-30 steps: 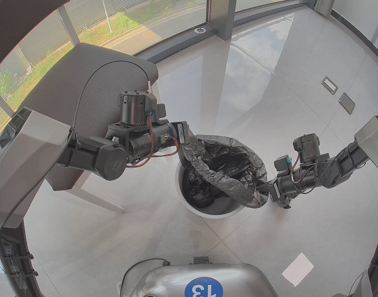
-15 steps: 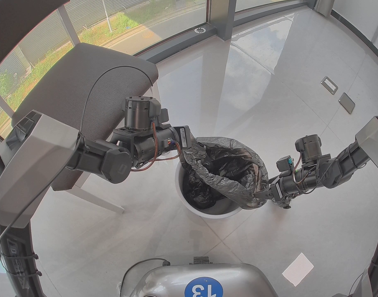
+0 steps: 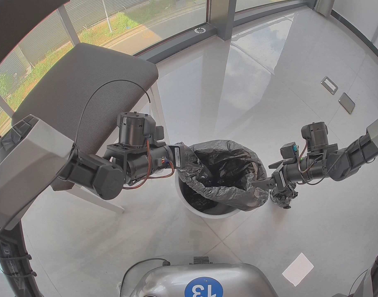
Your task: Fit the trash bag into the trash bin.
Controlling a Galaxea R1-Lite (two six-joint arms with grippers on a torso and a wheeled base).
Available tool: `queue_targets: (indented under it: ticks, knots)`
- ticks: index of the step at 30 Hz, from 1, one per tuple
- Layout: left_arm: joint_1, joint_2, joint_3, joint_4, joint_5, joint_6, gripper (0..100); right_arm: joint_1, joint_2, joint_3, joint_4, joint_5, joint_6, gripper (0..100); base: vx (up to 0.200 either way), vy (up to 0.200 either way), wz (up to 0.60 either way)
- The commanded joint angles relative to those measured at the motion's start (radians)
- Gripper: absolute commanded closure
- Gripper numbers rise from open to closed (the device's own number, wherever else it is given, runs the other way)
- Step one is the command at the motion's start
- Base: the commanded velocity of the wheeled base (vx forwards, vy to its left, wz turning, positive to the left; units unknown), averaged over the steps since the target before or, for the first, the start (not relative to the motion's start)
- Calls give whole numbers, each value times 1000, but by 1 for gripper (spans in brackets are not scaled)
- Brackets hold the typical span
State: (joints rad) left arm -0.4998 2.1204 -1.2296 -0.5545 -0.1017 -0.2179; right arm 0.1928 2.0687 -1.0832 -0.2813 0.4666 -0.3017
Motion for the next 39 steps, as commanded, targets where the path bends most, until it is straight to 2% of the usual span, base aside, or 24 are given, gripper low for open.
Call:
queue_targets:
  ticks: [1,15,20,27,39]
  knots:
    - [14,-20,79,-21,0,32,100,14,-50,0,1,1,-2,0,0,0,0]
    - [23,-60,197,-50,0,61,100,20,-64,5,1,0,-4,0,0,0,0]
    - [53,-73,243,-74,-1,118,100,19,-71,6,2,0,-5,0,0,0,0]
    - [58,-106,300,-84,-3,123,100,27,-68,6,2,0,-5,0,0,0,0]
    - [58,-96,302,-84,-3,127,100,28,-71,11,2,0,-5,0,0,0,0]
